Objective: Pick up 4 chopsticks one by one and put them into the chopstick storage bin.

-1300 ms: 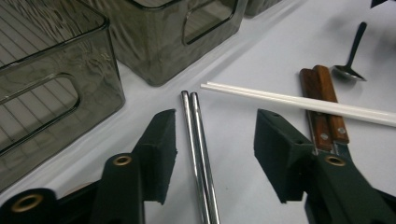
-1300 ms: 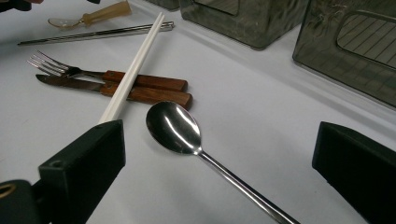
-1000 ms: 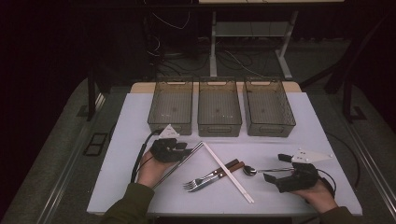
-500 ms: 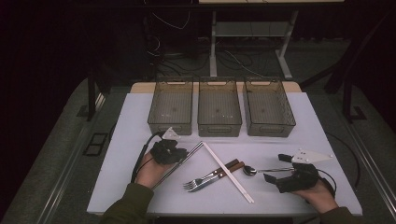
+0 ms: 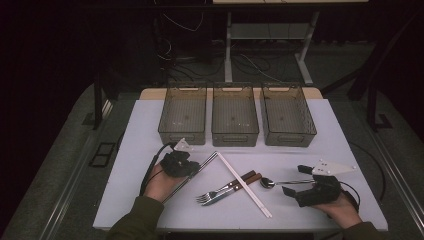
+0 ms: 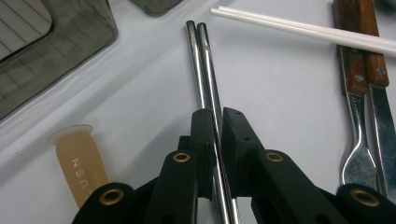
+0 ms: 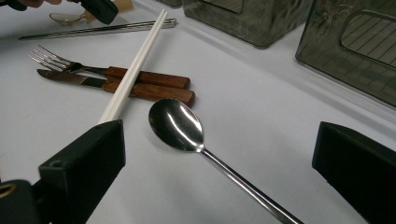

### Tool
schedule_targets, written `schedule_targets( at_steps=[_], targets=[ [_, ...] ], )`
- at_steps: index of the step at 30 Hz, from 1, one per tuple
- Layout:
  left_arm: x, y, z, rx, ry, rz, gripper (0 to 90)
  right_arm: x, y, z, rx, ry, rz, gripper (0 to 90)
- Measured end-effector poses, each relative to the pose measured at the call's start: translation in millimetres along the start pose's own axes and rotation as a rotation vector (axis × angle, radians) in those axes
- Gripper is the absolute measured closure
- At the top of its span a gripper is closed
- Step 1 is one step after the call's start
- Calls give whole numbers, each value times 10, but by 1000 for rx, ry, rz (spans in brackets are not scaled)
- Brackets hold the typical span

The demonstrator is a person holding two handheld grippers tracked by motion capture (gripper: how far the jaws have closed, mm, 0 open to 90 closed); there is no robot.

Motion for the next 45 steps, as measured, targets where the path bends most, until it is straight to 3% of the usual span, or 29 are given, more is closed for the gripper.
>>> schedule_targets(
  at_steps=[18,27,32,45],
  targets=[
    [-28,-12,-40,11,-27,-1,834,3,1,0,-2,2,1,28],
    [-35,-48,-72,-11,-50,21,811,5,3,2,-1,4,0,27],
    [-31,-50,-83,-25,-45,25,800,3,3,2,0,3,1,28],
    [-33,-23,-124,-2,-5,56,802,1,-1,0,3,2,3,28]
  ],
)
Point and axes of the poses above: each handheld gripper's, and its own axes: x roughly backward along the jaws, z roughly out of its top, y roughly to its right, the point moved 6 cm from there along -x, roughly forward along the jaws, and after that the axes turned 7 degrees about -z, right-handed, at the moved point
